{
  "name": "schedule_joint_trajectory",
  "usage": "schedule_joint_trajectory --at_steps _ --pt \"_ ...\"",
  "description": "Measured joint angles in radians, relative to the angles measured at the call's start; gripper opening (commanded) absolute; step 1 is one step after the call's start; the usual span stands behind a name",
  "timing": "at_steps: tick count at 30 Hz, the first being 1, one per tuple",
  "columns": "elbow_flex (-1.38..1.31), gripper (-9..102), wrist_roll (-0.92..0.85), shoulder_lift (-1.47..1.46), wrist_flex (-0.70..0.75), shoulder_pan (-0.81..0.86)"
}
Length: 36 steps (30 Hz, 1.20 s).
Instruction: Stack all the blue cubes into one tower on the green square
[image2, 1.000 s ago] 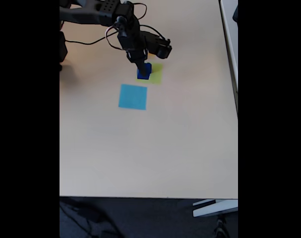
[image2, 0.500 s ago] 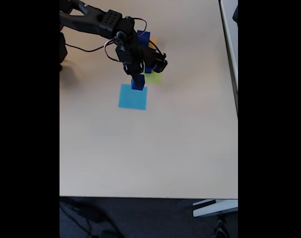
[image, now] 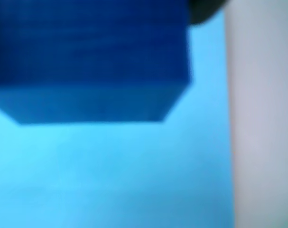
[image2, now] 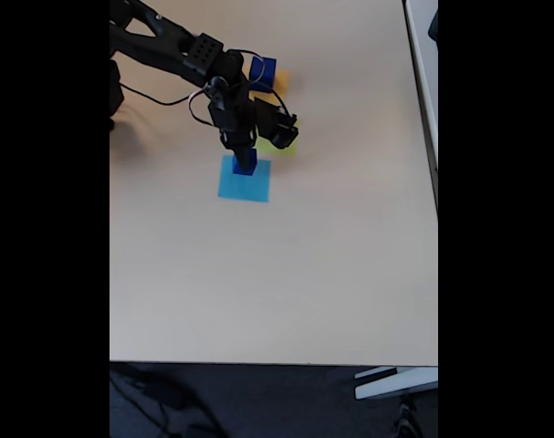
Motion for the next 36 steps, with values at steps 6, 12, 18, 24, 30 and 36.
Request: schedule_joint_trajectory --at_steps 6,12,18,24,30,36 --pt "0.000 10 0.000 0.000 -0.011 0.025" --pt "0.000 10 0.000 0.000 -0.015 0.023" --pt "0.000 10 0.011 0.000 -0.040 0.023" --pt "0.000 10 0.020 0.000 -0.078 0.028" --pt "0.000 10 0.037 0.000 -0.081 0.034" --pt "0.031 10 0.043 0.000 -0.112 0.031"
